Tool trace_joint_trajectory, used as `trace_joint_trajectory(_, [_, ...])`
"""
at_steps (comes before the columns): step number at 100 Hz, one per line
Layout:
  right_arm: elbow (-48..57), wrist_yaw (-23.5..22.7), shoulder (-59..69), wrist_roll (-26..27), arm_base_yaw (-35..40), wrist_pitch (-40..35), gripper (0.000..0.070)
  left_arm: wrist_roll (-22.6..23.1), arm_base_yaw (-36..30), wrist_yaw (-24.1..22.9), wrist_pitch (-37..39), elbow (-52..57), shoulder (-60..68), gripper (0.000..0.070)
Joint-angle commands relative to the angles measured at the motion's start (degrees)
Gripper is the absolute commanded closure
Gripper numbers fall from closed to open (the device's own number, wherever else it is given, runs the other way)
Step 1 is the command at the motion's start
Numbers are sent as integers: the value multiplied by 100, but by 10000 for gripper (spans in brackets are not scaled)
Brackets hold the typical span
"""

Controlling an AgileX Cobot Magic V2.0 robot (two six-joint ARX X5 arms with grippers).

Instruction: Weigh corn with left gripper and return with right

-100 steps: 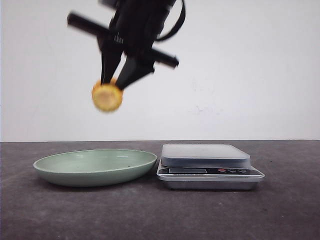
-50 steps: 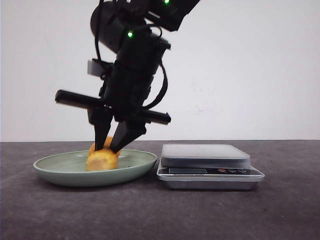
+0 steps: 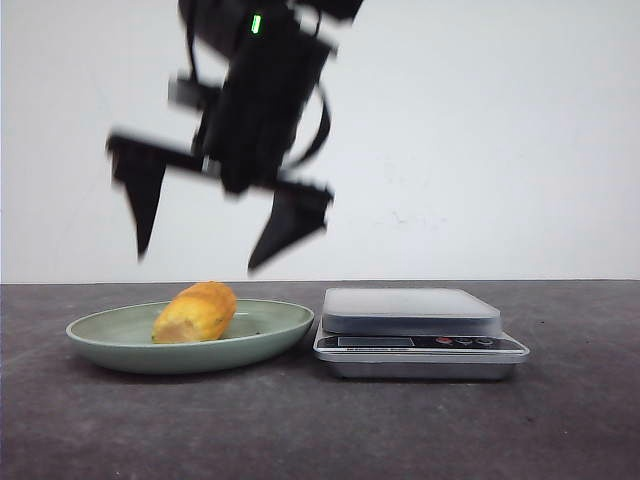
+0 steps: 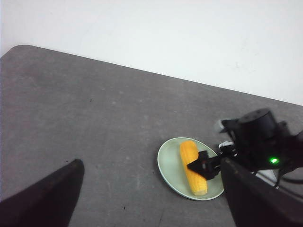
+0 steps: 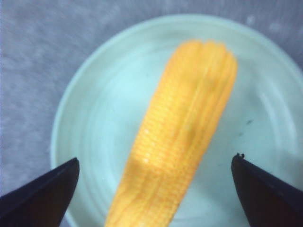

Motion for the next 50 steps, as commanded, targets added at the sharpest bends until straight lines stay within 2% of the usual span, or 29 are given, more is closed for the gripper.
trace_joint_trajectory(1, [354, 20, -385, -372, -138, -81, 46, -2, -9, -7, -149, 94, 2, 143])
trace_joint_trajectory(22, [490, 26, -1836, -992, -1038, -758, 46, 0, -9, -7, -149, 94, 2, 143])
trace_joint_trajectory(50, [490, 24, -3899, -1681, -2922, -2000, 47, 52, -9, -9, -149, 94, 2, 143])
